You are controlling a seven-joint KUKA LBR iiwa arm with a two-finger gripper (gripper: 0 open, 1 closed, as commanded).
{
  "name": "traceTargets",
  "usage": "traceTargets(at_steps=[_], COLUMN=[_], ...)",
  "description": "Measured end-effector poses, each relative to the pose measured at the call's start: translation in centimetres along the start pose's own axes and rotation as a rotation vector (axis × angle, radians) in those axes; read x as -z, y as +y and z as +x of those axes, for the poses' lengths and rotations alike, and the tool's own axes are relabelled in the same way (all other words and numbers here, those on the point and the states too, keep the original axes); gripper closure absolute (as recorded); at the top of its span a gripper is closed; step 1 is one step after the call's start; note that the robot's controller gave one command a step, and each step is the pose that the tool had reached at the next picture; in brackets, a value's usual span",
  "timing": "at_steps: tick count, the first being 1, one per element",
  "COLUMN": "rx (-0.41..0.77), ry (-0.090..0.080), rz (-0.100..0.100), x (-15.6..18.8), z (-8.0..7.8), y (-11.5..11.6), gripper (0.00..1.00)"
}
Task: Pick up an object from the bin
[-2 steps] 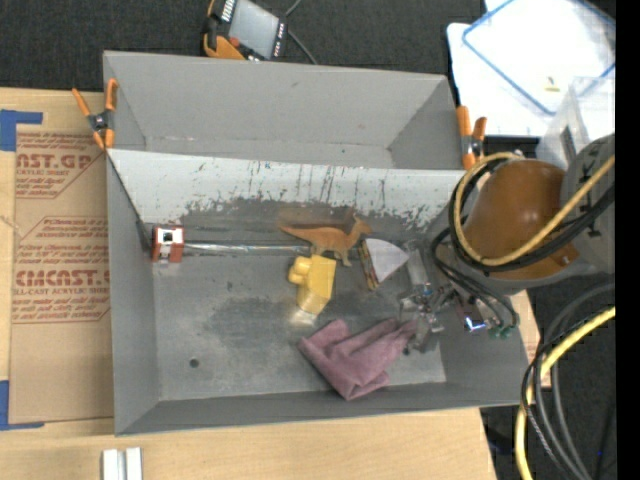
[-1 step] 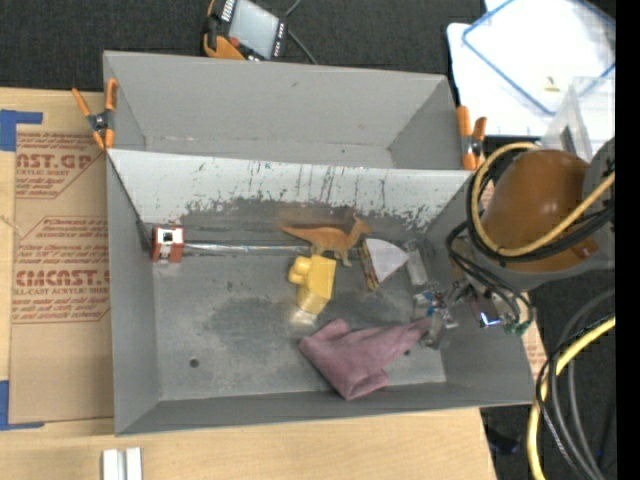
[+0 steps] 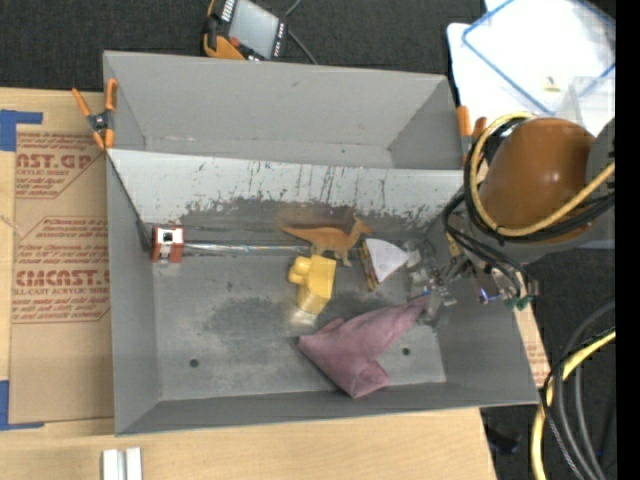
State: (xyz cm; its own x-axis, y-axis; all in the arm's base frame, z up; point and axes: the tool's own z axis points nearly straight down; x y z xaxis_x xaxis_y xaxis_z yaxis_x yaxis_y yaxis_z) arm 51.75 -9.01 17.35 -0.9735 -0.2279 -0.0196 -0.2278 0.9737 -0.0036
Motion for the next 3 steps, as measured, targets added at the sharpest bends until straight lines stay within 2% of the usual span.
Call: traceTargets(at_steps=[1, 2, 3], rx=[-0.038, -0.034, -0.052], ry=[0.003, 0.004, 0.002], rz=[0.001, -0.004, 0.000], x=[-0.3, -5.0, 4.6], z=[1.5, 0.6, 0.6], y=[-1.3, -0.1, -0.6], gripper=[1.00, 1.00, 1.00])
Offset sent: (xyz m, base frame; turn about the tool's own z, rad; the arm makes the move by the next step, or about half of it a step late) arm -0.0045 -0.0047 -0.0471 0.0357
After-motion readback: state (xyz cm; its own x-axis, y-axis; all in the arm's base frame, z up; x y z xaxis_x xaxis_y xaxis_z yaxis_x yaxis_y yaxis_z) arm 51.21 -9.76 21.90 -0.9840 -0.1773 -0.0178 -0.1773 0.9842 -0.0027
